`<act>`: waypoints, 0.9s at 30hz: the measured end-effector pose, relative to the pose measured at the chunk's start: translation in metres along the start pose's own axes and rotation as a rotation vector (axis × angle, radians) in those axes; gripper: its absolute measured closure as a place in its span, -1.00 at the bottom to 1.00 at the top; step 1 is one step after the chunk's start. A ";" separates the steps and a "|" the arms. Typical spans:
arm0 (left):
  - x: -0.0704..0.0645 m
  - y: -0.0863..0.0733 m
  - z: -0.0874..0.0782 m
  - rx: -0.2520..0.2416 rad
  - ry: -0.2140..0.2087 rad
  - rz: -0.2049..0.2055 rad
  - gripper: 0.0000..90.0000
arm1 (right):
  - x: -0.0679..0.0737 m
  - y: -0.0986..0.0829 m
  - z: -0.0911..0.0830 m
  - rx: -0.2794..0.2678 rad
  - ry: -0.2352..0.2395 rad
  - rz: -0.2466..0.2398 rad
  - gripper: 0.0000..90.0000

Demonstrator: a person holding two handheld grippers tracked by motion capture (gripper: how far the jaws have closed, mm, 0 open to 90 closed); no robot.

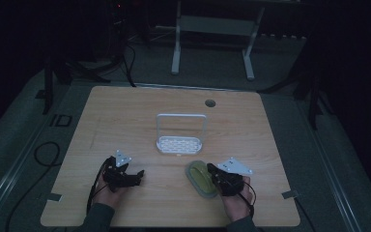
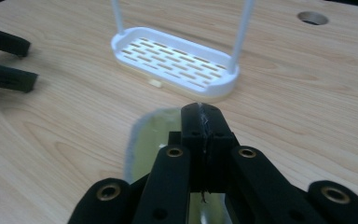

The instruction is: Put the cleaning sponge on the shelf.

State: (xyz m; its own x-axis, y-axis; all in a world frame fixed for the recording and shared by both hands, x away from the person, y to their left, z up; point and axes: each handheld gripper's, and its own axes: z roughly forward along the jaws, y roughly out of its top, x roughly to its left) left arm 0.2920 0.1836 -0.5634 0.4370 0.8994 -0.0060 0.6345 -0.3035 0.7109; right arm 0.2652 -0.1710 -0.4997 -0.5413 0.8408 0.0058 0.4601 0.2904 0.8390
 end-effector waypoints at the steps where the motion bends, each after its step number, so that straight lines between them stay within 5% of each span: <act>1: 0.000 0.000 0.000 0.000 0.000 0.000 -0.70 | 0.000 0.000 0.000 0.000 0.000 0.000 0.97; 14: 0.000 0.000 0.000 -0.001 -0.001 0.000 -0.70 | 0.033 -0.004 0.023 0.068 0.025 -0.063 0.95; 27: 0.000 0.000 0.000 0.000 0.000 0.000 -0.70 | 0.026 -0.008 0.026 0.100 -0.047 -0.031 1.00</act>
State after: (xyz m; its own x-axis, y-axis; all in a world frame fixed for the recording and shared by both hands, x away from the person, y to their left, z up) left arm 0.2920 0.1836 -0.5634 0.4370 0.8994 -0.0061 0.6346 -0.3035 0.7107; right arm 0.2653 -0.1396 -0.5204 -0.5239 0.8505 -0.0462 0.5128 0.3582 0.7802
